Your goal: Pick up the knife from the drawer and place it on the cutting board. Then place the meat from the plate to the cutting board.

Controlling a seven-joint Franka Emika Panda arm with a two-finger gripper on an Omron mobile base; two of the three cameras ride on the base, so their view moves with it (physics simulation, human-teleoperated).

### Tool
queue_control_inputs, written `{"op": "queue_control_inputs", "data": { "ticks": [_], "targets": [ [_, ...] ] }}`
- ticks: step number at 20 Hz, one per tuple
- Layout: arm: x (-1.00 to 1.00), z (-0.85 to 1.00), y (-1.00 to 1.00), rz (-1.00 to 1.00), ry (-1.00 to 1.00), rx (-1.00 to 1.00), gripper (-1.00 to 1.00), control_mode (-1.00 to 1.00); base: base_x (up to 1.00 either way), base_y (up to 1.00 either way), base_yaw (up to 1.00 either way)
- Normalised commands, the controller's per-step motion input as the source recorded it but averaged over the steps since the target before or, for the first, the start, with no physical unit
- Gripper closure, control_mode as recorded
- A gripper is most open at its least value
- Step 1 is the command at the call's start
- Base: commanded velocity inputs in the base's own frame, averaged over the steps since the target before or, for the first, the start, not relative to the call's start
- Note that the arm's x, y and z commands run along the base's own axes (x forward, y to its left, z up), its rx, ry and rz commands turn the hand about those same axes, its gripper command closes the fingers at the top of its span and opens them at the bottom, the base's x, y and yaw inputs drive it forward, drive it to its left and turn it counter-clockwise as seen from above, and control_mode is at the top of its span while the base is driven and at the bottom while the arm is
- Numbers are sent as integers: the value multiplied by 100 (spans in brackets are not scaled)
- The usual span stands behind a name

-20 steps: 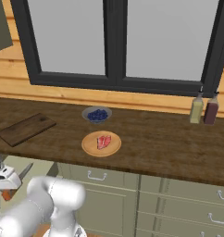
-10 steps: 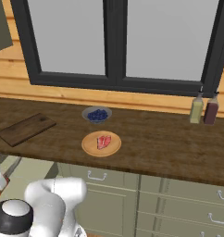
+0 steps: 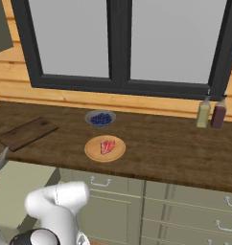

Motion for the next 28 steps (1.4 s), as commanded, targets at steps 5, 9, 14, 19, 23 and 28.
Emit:
{"op": "queue_control_inputs", "data": {
  "ticks": [5, 9, 14, 19, 23, 28],
  "targets": [
    [26, 83, 0, 4, -3, 0, 100, -100, 0, 0, 0],
    [51, 80, -2, 5, 0, 3, 100, -100, 0, 0, 0],
    [61, 41, -9, 5, 5, 5, 100, -100, 0, 0, 0],
    [90, 5, -8, 9, 17, 4, 100, -100, 0, 0, 0],
    [98, 0, 0, 15, 26, 8, 100, -100, 0, 0, 0],
    [76, 0, 5, 21, 27, 8, 100, -100, 0, 0, 0]
  ]
}}
